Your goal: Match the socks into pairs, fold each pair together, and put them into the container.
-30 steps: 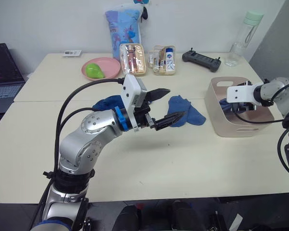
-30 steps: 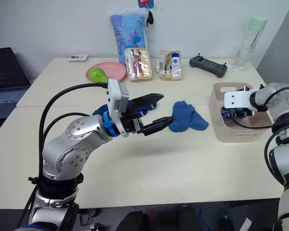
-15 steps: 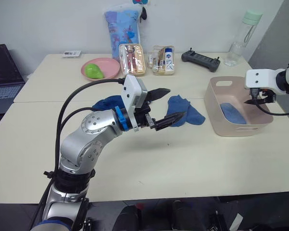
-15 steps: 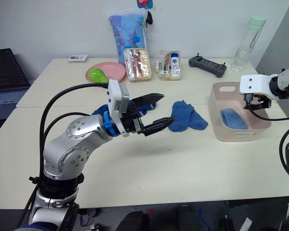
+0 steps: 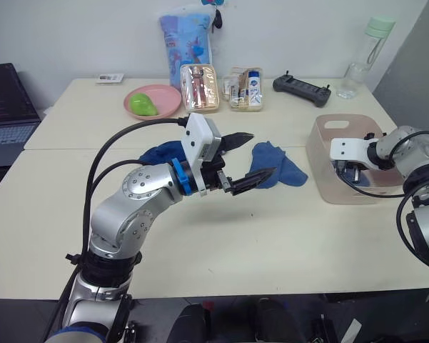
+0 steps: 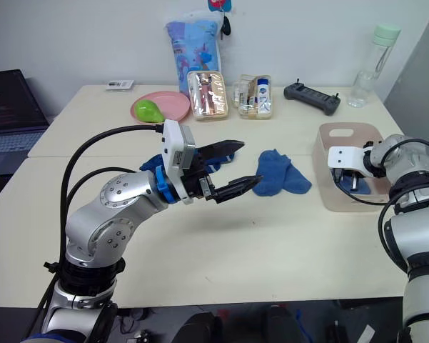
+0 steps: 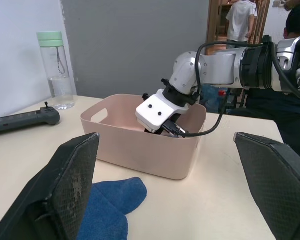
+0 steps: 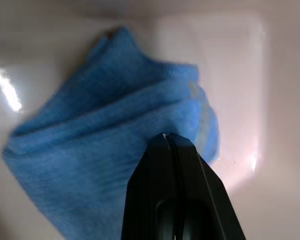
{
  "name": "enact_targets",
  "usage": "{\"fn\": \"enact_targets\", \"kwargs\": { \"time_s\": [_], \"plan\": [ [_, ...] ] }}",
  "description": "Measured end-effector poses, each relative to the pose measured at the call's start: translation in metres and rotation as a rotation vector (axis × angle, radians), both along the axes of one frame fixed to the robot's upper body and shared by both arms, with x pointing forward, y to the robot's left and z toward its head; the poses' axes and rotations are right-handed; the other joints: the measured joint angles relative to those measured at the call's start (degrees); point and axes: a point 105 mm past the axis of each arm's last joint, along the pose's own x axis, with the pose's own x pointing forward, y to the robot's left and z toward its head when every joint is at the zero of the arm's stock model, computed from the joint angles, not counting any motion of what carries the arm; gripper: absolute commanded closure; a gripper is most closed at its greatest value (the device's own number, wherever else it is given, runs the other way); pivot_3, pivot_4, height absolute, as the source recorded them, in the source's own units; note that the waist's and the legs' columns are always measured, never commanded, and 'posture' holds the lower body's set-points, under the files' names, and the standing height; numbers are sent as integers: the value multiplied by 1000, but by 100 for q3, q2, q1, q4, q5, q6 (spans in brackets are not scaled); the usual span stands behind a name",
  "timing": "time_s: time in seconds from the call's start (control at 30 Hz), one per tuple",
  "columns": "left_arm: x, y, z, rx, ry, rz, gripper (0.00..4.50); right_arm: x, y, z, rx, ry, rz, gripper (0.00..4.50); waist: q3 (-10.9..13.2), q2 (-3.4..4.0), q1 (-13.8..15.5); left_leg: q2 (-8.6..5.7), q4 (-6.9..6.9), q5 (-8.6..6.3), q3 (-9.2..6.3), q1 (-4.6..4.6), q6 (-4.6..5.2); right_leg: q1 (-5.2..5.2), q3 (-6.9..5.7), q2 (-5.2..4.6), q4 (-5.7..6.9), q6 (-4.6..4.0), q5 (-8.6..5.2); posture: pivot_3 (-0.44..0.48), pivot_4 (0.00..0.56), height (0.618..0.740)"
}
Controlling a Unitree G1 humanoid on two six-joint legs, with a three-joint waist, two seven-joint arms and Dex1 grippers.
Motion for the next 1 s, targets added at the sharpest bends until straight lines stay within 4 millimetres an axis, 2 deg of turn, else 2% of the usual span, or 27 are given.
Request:
{"fn": "enact_targets", "kwargs": {
  "time_s": [0.13,0.3,0.37,0.47,0.53,0.6,0.67,0.77,0.83,0.9,1.0],
  "plan": [
    [1,2,-2,3,7,9,0,7,-2,11,17,-90,-28,4477,0,0,-6,-1,6,0,2,0,0,0,2,0,5,0,0,0,150,740],
    [2,8,-5,21,13,28,0,13,-2,48,83,-189,-43,4477,0,1,-19,1,-3,0,-1,1,0,-2,-2,1,2,0,0,0,150,740],
    [4,19,-10,46,19,58,0,15,1,62,106,-236,-33,4111,0,1,-30,1,-6,0,3,3,0,-2,2,1,1,0,0,0,150,740],
    [17,58,-19,100,20,224,0,20,22,93,286,-353,18,3342,2,4,-76,6,-10,0,5,7,0,-5,5,4,4,0,0,0,150,740],
    [27,87,-24,105,7,371,0,21,55,116,477,-403,107,2602,-2,8,-109,12,-12,-1,3,10,2,-3,1,6,6,-1,1,0,150,740],
    [31,106,-31,100,11,467,0,17,91,124,630,-415,201,1895,-5,4,-106,15,-9,-8,-8,9,15,1,-10,7,6,-2,1,0,150,740],
    [31,126,-51,72,47,575,0,3,132,100,811,-352,256,1158,-43,-11,-50,26,-9,-14,-14,2,20,1,-19,10,0,-1,1,0,150,740],
    [24,149,-83,51,120,700,0,-25,166,38,967,-181,194,86,-40,-7,77,22,0,-14,-22,-37,21,-25,-23,7,0,-2,1,0,150,740],
    [18,161,-92,17,114,788,0,-48,176,13,1021,-145,148,38,-44,-1,201,13,25,-14,-38,-82,21,-56,-28,3,3,0,3,0,150,740],
    [13,169,-100,7,116,851,0,-65,182,-4,1042,-125,118,38,-43,2,248,7,51,-18,-38,-99,26,-60,-25,1,-1,11,16,0,150,740],
    [-4,176,-116,1,137,921,0,-88,178,-22,1060,-152,65,38,-48,2,252,-2,57,-30,-33,-67,45,-22,-19,-7,-8,17,20,0,150,740]
  ]
}}
